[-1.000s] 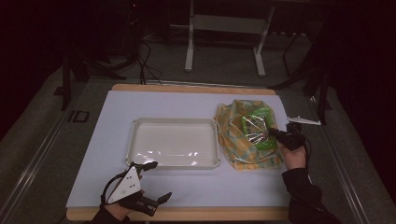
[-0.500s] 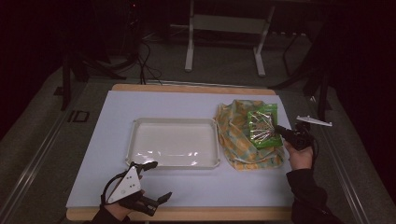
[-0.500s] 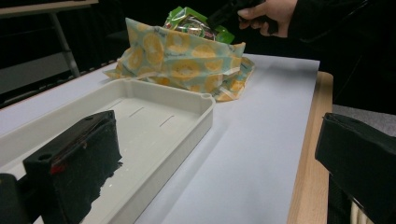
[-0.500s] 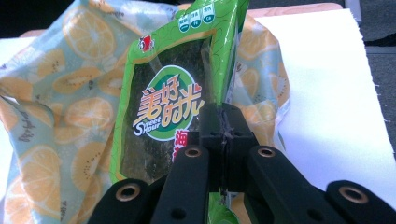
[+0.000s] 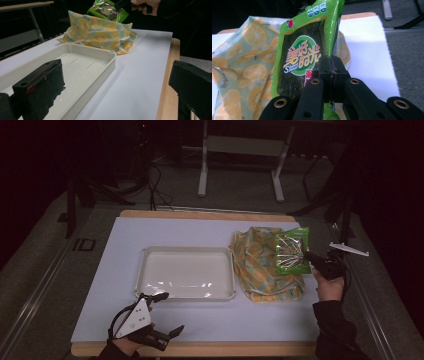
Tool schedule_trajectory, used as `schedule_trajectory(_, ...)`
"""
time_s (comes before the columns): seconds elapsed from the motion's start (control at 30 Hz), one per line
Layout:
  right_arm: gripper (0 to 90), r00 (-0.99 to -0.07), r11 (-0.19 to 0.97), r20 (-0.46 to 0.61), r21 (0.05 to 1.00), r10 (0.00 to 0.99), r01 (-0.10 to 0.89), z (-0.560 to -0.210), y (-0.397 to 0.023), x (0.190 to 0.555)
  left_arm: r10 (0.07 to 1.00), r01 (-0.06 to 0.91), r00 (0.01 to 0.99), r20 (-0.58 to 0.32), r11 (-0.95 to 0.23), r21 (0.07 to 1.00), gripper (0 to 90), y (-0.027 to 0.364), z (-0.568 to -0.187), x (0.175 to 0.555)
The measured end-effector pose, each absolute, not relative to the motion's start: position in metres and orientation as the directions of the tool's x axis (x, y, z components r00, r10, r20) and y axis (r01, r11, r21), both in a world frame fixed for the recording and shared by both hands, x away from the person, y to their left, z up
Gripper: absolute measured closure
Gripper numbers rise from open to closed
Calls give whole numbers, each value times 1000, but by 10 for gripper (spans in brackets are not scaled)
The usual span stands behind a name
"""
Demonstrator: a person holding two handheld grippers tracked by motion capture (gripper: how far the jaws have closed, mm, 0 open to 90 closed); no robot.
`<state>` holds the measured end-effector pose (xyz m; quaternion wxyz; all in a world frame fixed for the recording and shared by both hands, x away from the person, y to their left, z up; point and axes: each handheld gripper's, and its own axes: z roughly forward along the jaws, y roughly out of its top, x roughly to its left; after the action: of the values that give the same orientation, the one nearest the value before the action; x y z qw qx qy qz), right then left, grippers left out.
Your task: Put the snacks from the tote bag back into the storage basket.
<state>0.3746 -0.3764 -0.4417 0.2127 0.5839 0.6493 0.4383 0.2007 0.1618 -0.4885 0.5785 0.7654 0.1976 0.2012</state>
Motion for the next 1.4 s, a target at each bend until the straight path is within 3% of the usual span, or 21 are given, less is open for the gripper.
schedule_trajectory(0.5, 891, -175, -105, 234, 835, 956, 541, -417, -385, 366, 544, 71, 835, 84, -258, 963, 4, 162, -489, 202)
schedule_trajectory(1.4, 890, -219, -99, 220, 883, 950, 458, -375, -368, 357, 545, 65, 833, 90, -258, 964, 4, 161, -489, 201)
